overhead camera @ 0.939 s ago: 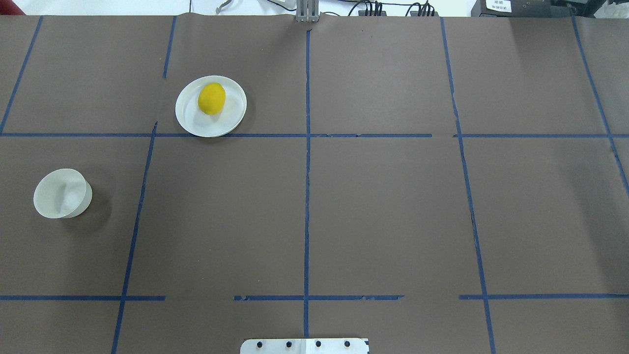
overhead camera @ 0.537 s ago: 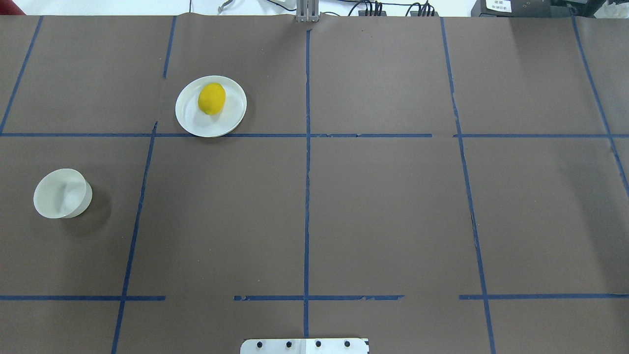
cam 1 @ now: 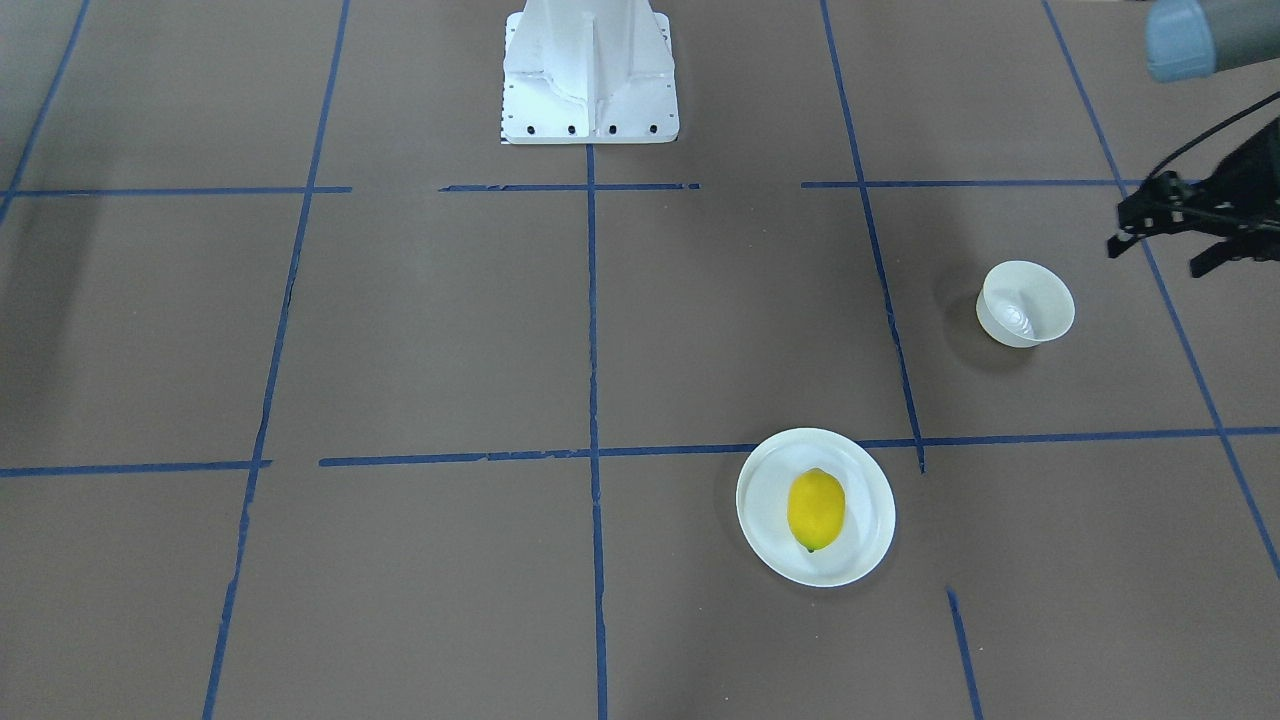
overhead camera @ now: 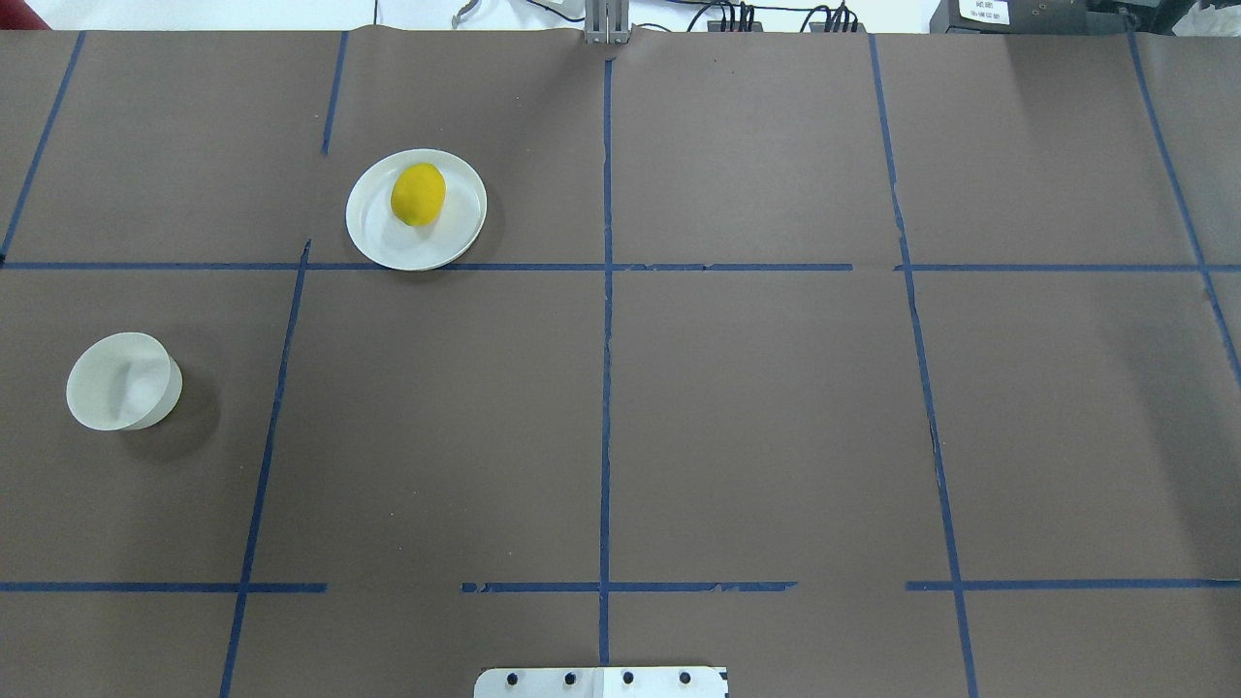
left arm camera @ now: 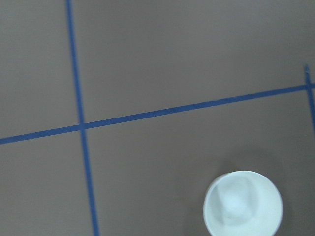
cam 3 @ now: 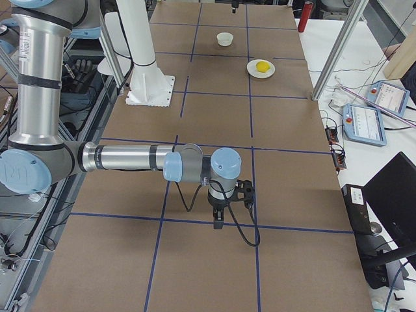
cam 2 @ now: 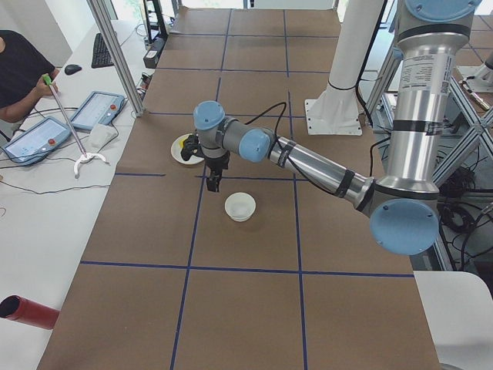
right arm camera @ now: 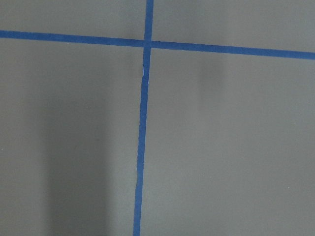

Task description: Move lemon from plate to bowl

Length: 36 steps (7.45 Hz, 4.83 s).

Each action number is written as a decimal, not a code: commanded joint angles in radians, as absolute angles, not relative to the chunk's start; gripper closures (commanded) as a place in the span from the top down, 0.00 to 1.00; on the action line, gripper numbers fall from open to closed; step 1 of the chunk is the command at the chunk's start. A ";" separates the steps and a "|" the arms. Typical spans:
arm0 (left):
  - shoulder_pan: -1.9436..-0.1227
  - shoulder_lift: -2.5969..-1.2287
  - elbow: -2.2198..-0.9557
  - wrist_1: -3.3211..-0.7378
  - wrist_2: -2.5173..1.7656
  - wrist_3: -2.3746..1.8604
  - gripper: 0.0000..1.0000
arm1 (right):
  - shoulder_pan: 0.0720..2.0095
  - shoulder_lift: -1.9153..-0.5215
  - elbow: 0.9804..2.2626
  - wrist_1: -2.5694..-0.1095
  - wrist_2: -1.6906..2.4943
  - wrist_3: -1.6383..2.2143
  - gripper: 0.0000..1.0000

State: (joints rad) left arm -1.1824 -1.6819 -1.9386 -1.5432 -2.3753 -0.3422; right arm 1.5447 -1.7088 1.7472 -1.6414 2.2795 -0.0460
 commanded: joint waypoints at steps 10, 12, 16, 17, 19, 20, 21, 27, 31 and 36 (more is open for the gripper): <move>-0.885 -2.388 -1.081 -1.937 -2.134 -0.749 0.99 | 1.545 -1.709 1.747 -1.641 2.279 -0.046 1.00; -0.885 -2.391 -1.072 -1.939 -2.071 -0.742 0.99 | 1.545 -1.709 1.747 -1.641 2.279 -0.046 1.00; -0.856 -2.424 -0.988 -1.974 -2.068 -0.747 0.94 | 1.545 -1.709 1.747 -1.641 2.279 -0.046 1.00; -0.848 -2.421 -0.988 -1.974 -2.068 -0.746 0.88 | 1.545 -1.709 1.747 -1.641 2.279 -0.046 1.00; -0.850 -2.421 -1.012 -1.959 -2.065 -0.750 0.00 | 1.545 -1.709 1.747 -1.641 2.279 -0.046 1.00; -0.879 -2.415 -1.064 -1.944 -2.069 -0.750 0.00 | 1.545 -1.709 1.747 -1.641 2.279 -0.046 1.00; -0.909 -2.313 -1.248 -1.878 -2.071 -0.750 0.00 | 1.545 -1.709 1.747 -1.641 2.279 -0.046 1.00; -0.910 -1.514 -1.779 -2.156 -2.065 -0.762 0.00 | 1.545 -1.709 1.747 -1.641 2.279 -0.046 1.00; -0.900 -1.460 -1.773 -2.155 -2.072 -0.759 0.02 | 1.545 -1.709 1.747 -1.641 2.279 -0.046 1.00; -0.907 -1.459 -1.795 -2.154 -2.080 -0.738 1.00 | 1.545 -1.709 1.747 -1.641 2.279 -0.046 1.00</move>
State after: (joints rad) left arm -0.9002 -1.4599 -1.7825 -2.1570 -2.0777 -0.7466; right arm 1.5448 -1.7089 1.7472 -1.6414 2.2795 -0.0460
